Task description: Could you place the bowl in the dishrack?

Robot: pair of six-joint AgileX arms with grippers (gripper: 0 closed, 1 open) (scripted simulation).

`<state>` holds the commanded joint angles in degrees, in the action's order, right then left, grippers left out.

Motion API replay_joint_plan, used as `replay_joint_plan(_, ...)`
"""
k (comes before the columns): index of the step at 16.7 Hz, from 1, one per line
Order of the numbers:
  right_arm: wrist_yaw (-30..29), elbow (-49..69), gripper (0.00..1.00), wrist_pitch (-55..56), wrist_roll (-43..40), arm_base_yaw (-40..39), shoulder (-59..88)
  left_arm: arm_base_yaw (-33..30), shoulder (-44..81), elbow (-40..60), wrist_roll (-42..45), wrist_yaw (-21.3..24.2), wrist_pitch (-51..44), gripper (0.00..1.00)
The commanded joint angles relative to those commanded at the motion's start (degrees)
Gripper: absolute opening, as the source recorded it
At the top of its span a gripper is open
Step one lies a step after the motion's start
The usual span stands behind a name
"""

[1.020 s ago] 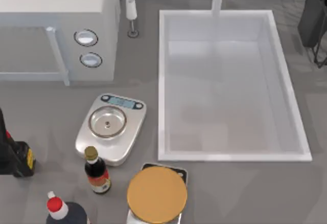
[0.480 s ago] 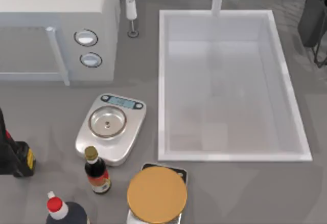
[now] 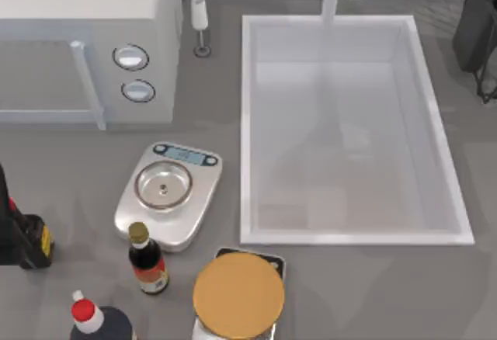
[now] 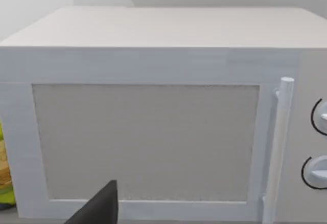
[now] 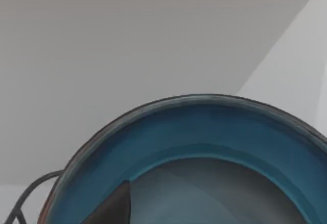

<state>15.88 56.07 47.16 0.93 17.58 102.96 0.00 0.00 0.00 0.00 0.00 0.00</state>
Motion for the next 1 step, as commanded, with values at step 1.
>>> replay_joint_plan(1, 0.0, 0.0, 1.0, 0.0, 0.0, 0.0, 0.0, 0.0, 0.0, 0.0, 0.0, 0.0, 0.0, 1.0)
